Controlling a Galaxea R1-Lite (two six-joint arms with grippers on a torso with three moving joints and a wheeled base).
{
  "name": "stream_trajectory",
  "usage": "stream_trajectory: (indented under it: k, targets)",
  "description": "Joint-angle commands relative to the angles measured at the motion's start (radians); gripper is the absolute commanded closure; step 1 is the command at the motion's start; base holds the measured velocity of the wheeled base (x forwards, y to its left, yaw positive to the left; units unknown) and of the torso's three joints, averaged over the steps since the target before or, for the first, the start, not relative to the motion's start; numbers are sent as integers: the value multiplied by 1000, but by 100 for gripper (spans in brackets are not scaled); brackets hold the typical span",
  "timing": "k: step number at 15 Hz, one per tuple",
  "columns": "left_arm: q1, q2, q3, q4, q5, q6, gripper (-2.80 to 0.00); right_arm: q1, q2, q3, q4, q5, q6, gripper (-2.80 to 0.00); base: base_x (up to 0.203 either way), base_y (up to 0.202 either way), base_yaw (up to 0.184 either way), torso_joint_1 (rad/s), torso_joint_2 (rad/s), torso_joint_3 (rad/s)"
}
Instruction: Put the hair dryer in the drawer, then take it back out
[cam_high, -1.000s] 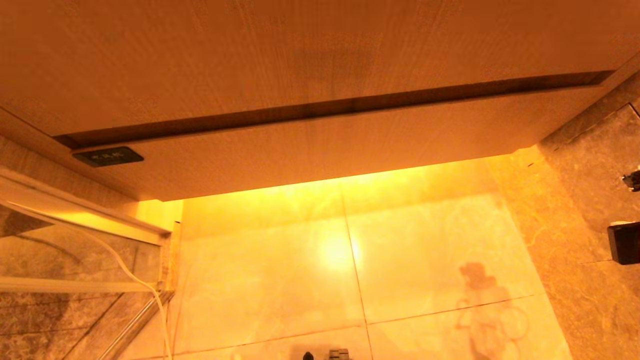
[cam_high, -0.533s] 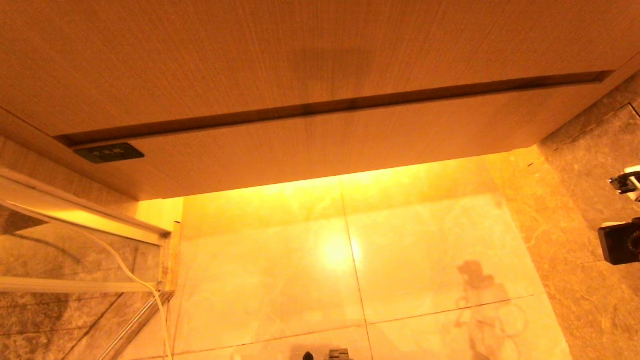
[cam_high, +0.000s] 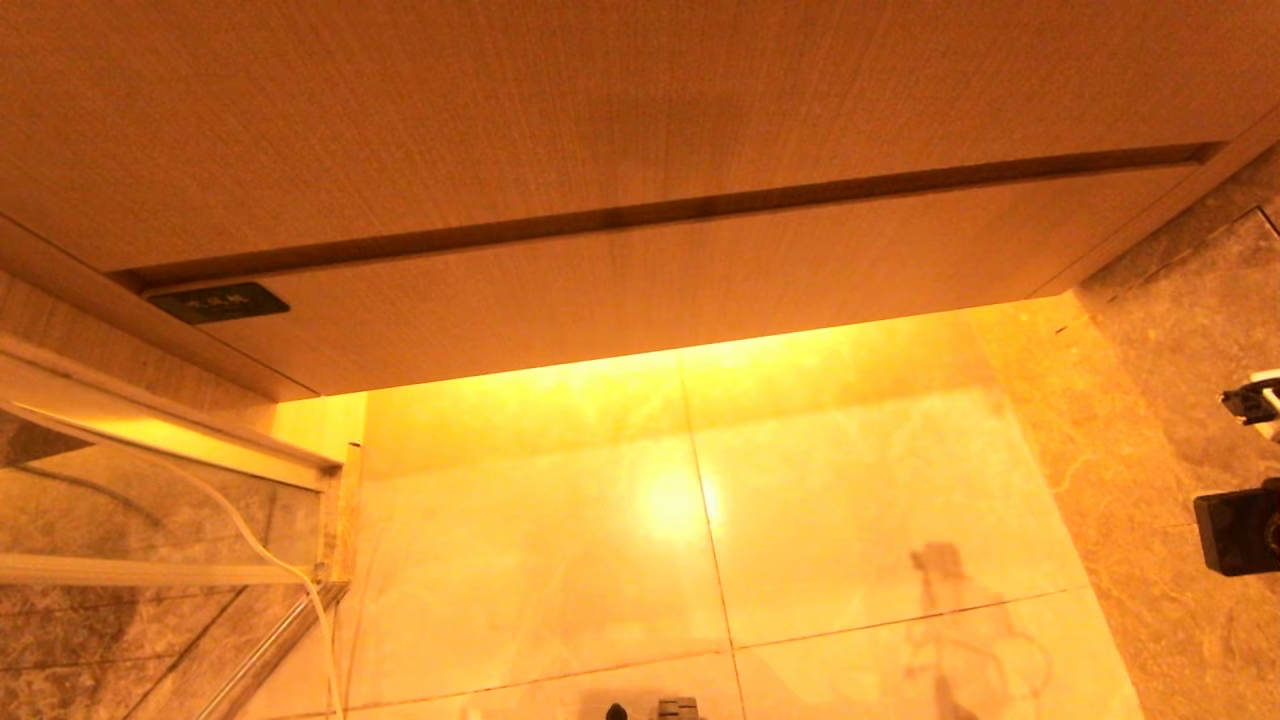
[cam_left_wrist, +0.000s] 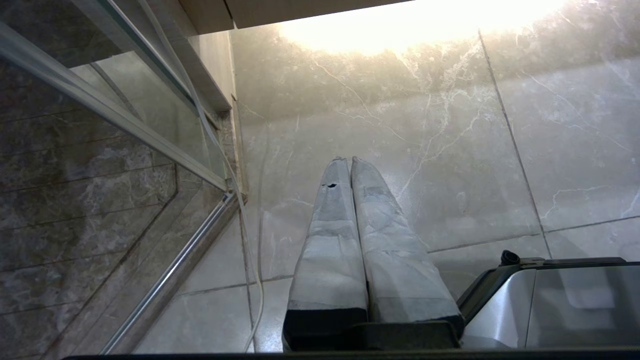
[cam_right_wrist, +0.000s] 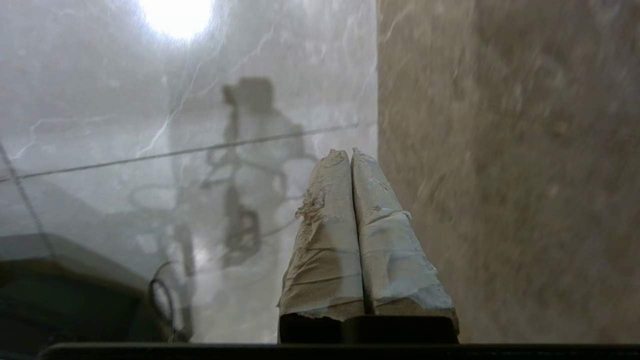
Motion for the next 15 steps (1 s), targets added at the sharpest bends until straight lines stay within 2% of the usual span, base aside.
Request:
stream_trajectory:
  k: [1,5,8,10,13,15]
  targets:
    - [0,0,2,0,0,0,0,1,-99,60,12,-4,14,0,0,0,0,0,0,0]
    - [0,0,2,0,0,0,0,3,-468,231,80,6,39,0,0,0,0,0,0,0]
    - [0,0,2,0,0,0,0,26,-798,305,271,12,45,0,0,0,0,0,0,0]
    - [0,0,2,0,0,0,0,71,-953,344,411,29,54,0,0,0,0,0,0,0]
    - [0,0,2,0,0,0,0,149,-1123,385,469,100,70,0,0,0,0,0,0,0]
    - [0,0,2,0,0,0,0,161,-1235,404,475,126,108,0,0,0,0,0,0,0]
